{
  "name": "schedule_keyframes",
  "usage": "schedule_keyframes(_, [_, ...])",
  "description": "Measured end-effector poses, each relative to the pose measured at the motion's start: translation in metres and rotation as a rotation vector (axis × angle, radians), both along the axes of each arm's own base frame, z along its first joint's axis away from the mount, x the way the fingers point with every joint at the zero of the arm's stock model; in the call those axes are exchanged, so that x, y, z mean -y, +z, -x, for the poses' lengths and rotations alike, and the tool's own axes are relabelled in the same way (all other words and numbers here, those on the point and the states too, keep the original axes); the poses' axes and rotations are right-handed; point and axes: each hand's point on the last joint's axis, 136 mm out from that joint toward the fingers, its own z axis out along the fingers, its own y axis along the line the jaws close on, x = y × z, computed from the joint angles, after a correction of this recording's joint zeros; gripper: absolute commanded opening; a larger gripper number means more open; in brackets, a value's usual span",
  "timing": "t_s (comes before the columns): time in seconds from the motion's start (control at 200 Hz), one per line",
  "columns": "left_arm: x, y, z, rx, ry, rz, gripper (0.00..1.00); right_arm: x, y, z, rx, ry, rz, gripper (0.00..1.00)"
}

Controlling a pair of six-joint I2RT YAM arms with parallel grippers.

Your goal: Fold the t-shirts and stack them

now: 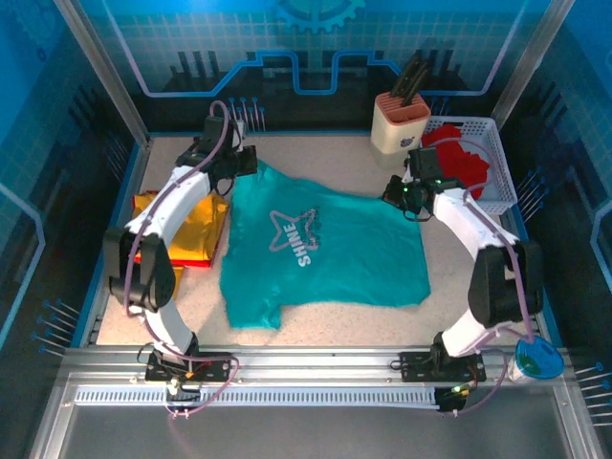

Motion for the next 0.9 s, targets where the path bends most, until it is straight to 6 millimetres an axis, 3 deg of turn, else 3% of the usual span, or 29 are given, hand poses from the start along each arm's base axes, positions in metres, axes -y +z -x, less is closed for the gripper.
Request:
schedule_keyframes(0.1, [-0.003,-0.013,-0.003,-0.021,0.015,0.015,0.00,-0.003,-0.011,-0.012,-0.006,0.018,-0.025,0.02])
schedule_keyframes(0.355, [-0.011,-0.023,0.004,-0.004,0.050,0.057,0.00,0.008,-0.011,-0.034,0.048,0.052,-0.041,0.02])
schedule_keyframes(0.61, [-0.018,-0.023,0.026,-0.030,0.082,0.103,0.00,0.035,-0.014,-0.036,0.049,0.032,-0.052,0.03])
schedule_keyframes(0.901, [-0.020,-0.027,0.067,-0.113,0.121,0.156,0.00,0.035,-0.033,-0.018,-0.020,0.063,-0.040,0.04])
